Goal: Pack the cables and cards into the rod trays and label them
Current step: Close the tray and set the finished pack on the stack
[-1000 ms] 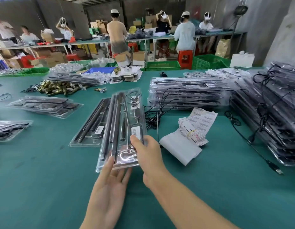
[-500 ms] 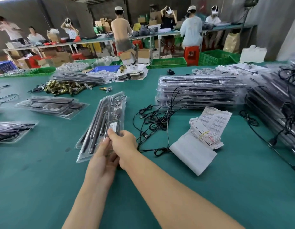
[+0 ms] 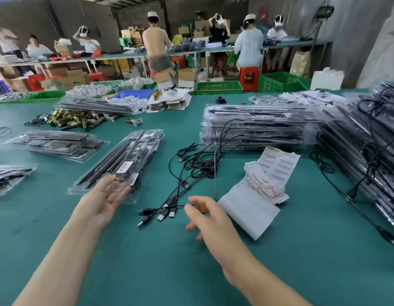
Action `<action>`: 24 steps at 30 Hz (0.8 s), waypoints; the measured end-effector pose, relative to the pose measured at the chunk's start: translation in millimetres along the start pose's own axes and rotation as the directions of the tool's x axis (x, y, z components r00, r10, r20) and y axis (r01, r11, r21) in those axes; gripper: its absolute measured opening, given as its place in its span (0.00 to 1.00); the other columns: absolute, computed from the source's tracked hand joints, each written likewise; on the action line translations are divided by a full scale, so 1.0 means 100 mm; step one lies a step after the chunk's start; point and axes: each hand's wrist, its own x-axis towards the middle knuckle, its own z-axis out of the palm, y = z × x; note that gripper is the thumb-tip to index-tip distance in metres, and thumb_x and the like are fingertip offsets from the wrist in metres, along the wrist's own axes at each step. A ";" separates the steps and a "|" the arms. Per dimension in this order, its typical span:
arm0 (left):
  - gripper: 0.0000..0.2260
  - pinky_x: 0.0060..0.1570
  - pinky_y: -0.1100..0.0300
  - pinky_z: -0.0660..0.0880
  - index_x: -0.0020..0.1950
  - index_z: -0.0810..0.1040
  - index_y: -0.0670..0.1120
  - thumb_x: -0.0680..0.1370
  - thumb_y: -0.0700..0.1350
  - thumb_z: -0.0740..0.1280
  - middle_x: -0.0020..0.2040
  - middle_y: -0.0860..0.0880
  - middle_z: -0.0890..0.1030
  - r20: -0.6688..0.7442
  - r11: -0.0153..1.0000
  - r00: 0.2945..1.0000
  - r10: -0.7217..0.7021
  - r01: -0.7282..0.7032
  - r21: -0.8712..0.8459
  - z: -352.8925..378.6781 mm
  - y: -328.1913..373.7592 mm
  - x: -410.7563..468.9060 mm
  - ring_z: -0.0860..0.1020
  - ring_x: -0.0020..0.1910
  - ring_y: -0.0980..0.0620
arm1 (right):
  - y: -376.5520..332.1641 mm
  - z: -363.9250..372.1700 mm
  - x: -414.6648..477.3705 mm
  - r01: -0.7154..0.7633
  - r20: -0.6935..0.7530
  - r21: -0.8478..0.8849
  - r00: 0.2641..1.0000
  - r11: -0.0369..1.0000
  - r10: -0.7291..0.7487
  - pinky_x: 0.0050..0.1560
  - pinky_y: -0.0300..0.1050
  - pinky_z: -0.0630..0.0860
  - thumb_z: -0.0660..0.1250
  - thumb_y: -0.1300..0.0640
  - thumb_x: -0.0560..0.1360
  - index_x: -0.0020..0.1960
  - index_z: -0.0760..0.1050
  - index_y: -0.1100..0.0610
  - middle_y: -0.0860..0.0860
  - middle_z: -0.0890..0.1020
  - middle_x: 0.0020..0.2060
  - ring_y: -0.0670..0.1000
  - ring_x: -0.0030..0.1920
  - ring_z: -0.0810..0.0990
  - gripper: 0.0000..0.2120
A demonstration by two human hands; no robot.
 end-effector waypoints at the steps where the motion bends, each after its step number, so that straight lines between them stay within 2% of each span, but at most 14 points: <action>1: 0.04 0.34 0.63 0.82 0.48 0.74 0.43 0.82 0.39 0.67 0.43 0.46 0.77 -0.006 1.000 1.000 0.008 -0.008 0.022 -0.02 0.02 0.04 0.86 0.33 0.51 | 0.05 -0.11 -0.07 -0.002 -0.014 -0.020 1.000 1.000 0.002 0.49 0.40 0.73 0.67 0.44 0.79 0.58 0.76 0.40 0.38 0.79 0.50 0.40 0.44 0.83 0.09; 3: 0.03 0.36 0.62 0.83 0.50 0.75 0.42 0.82 0.40 0.67 0.46 0.45 0.78 -0.011 0.997 1.000 0.005 -0.004 0.082 -0.07 0.04 0.11 0.86 0.36 0.50 | 0.13 -0.30 -0.19 -0.011 -0.049 -0.045 0.999 0.999 0.009 0.44 0.36 0.74 0.67 0.46 0.79 0.57 0.77 0.42 0.39 0.80 0.48 0.39 0.40 0.82 0.07; 5: 0.05 0.37 0.62 0.83 0.52 0.76 0.40 0.81 0.41 0.69 0.49 0.43 0.81 -0.024 0.988 1.000 -0.007 0.011 0.153 -0.13 0.03 0.15 0.86 0.39 0.49 | 0.19 -0.46 -0.29 -0.023 -0.087 -0.039 0.996 0.999 0.019 0.38 0.34 0.75 0.69 0.49 0.79 0.57 0.78 0.45 0.46 0.81 0.48 0.40 0.37 0.81 0.07; 7: 0.08 0.32 0.64 0.81 0.51 0.77 0.39 0.79 0.42 0.71 0.44 0.42 0.84 -0.055 0.979 0.998 -0.009 0.020 0.202 -0.19 -0.03 0.17 0.85 0.32 0.52 | 0.22 -0.58 -0.36 -0.006 -0.109 -0.016 0.994 1.000 0.004 0.35 0.37 0.75 0.71 0.51 0.79 0.56 0.79 0.48 0.50 0.81 0.47 0.44 0.37 0.81 0.07; 10: 0.14 0.25 0.64 0.79 0.48 0.76 0.37 0.76 0.46 0.76 0.41 0.40 0.83 -0.134 0.955 0.991 -0.013 0.052 0.292 -0.27 -0.11 0.18 0.84 0.27 0.52 | 0.23 -0.70 -0.42 0.054 -0.123 -0.005 0.991 0.999 -0.055 0.34 0.41 0.74 0.73 0.51 0.77 0.55 0.80 0.48 0.46 0.81 0.44 0.50 0.37 0.81 0.08; 13: 0.19 0.24 0.62 0.79 0.50 0.76 0.35 0.73 0.47 0.79 0.43 0.38 0.83 -0.185 0.931 0.983 0.006 0.061 0.359 -0.33 -0.12 0.17 0.85 0.29 0.49 | 0.21 -0.76 -0.45 0.082 -0.127 -0.001 0.988 0.997 -0.082 0.35 0.41 0.73 0.72 0.45 0.72 0.55 0.79 0.49 0.44 0.82 0.42 0.53 0.35 0.78 0.14; 16: 0.23 0.25 0.59 0.80 0.52 0.76 0.32 0.71 0.48 0.80 0.44 0.36 0.83 -0.216 0.915 0.975 0.047 0.044 0.401 -0.34 -0.11 0.14 0.85 0.31 0.47 | 0.21 -0.77 -0.46 0.087 -0.131 0.031 0.988 0.996 -0.083 0.34 0.43 0.73 0.74 0.45 0.75 0.56 0.78 0.53 0.45 0.82 0.41 0.55 0.35 0.77 0.15; 18: 0.22 0.24 0.62 0.79 0.50 0.76 0.34 0.71 0.48 0.80 0.43 0.38 0.83 -0.233 0.918 0.969 0.078 0.021 0.395 -0.31 -0.13 0.10 0.85 0.29 0.49 | 0.25 -0.78 -0.46 0.091 -0.122 0.038 0.989 0.995 -0.086 0.34 0.44 0.72 0.70 0.54 0.76 0.55 0.78 0.55 0.48 0.83 0.41 0.56 0.35 0.77 0.09; 20: 0.17 0.24 0.62 0.77 0.49 0.77 0.39 0.72 0.48 0.80 0.42 0.44 0.83 -0.251 0.920 0.958 0.140 -0.032 0.391 -0.29 -0.16 0.07 0.83 0.26 0.55 | 0.27 -0.81 -0.47 0.088 -0.107 0.025 0.991 0.996 -0.084 0.33 0.43 0.73 0.68 0.61 0.79 0.53 0.80 0.55 0.51 0.83 0.41 0.55 0.34 0.78 0.04; 22: 0.12 0.24 0.65 0.70 0.46 0.77 0.45 0.74 0.48 0.78 0.42 0.49 0.84 -0.248 0.928 0.953 0.172 -0.072 0.367 -0.29 -0.16 0.03 0.82 0.25 0.60 | 0.25 -0.83 -0.48 0.091 -0.092 0.017 0.992 0.996 -0.089 0.32 0.41 0.73 0.68 0.62 0.79 0.51 0.81 0.55 0.51 0.83 0.41 0.52 0.34 0.79 0.04; 24: 0.08 0.18 0.69 0.64 0.47 0.79 0.47 0.76 0.45 0.76 0.41 0.50 0.85 -0.192 0.955 0.973 0.130 -0.070 0.289 -0.30 -0.16 -0.03 0.82 0.29 0.60 | 0.22 -0.88 -0.49 0.095 -0.079 0.013 0.992 0.995 -0.094 0.33 0.41 0.74 0.68 0.62 0.80 0.51 0.81 0.56 0.51 0.84 0.42 0.51 0.36 0.81 0.04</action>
